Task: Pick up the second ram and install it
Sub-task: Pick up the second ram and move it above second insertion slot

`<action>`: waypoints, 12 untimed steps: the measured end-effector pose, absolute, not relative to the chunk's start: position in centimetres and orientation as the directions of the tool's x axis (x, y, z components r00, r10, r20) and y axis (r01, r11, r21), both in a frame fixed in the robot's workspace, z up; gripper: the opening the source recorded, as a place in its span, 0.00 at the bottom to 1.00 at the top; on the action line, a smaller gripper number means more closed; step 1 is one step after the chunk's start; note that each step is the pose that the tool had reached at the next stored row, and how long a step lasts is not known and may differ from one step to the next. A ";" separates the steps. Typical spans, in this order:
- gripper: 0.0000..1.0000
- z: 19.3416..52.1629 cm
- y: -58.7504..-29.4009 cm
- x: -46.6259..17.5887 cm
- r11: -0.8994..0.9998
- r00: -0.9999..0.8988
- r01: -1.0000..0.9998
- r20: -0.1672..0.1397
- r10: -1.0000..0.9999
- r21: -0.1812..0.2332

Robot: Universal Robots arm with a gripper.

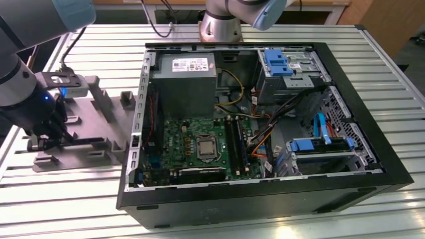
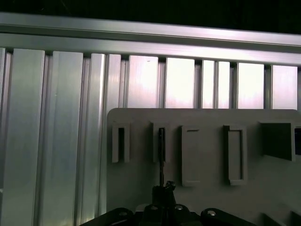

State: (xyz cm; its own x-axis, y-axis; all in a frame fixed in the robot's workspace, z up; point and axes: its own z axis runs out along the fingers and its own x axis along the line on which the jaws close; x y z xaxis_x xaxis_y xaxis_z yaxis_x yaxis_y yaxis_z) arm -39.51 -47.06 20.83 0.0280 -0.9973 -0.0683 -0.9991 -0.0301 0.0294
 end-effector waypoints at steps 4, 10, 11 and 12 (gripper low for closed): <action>0.11 21.2 -47.1 -39.5 -0.030 0.028 -0.999 -0.068 -0.997 0.029; 0.11 21.7 -47.1 -39.5 -0.030 0.028 -0.999 -0.068 -0.997 0.029; 0.11 21.8 -47.1 -39.5 -0.030 0.028 -0.999 -0.068 -0.997 0.029; 0.11 21.9 -47.1 -39.5 -0.030 0.028 -0.999 -0.068 -0.997 0.029</action>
State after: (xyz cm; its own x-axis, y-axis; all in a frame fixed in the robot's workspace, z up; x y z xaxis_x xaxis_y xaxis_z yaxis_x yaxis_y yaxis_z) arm -39.52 -47.06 21.87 0.0280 -0.9973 -0.0683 -0.9991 -0.0301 0.0294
